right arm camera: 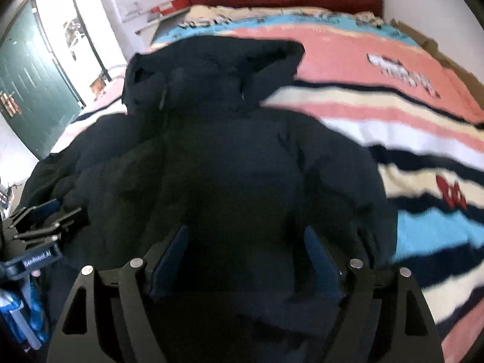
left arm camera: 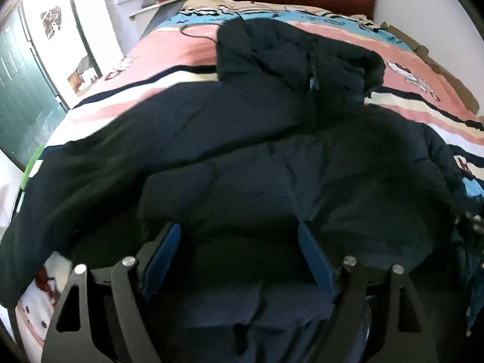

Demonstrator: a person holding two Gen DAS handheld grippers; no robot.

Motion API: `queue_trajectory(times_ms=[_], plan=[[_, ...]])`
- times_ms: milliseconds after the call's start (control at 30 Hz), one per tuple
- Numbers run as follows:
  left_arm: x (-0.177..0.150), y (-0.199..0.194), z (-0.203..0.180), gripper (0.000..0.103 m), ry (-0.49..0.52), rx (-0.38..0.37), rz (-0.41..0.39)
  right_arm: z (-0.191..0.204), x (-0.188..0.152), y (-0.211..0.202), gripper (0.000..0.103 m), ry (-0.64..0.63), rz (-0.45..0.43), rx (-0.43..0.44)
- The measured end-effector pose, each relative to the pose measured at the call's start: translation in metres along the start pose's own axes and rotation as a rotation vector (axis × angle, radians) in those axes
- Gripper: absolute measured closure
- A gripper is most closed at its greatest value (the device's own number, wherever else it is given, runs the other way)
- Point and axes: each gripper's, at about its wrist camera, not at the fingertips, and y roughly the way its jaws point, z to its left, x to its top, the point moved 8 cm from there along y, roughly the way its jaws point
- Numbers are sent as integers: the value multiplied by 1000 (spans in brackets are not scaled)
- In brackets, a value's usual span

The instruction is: Fold large clothes

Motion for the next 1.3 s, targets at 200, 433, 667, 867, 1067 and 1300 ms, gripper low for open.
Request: queue_trajectory(times_ms=[200,433,667,867,1067,1300], plan=[[-1,-57,34,24,-77,-66,-93,6,-20,-46,24,56,-36,15],[-38,-100,131,24,-275,-151,-109,24,-32,-108,23,100,-118,24],[-103,-106,268,24,-558,-152,-124,45,-42,-132,22,62,-140,9],[-163,-102,369,24,-877,-161,-172,56,-55,-125,22,56,-117,5],[-191,-83,415,24,-1075,-195,-178,65,-65,-118,22,25,-87,-15],[-202,-57,448,28,-1262,-240,-208,65,-66,-123,22,-30,-88,-71]])
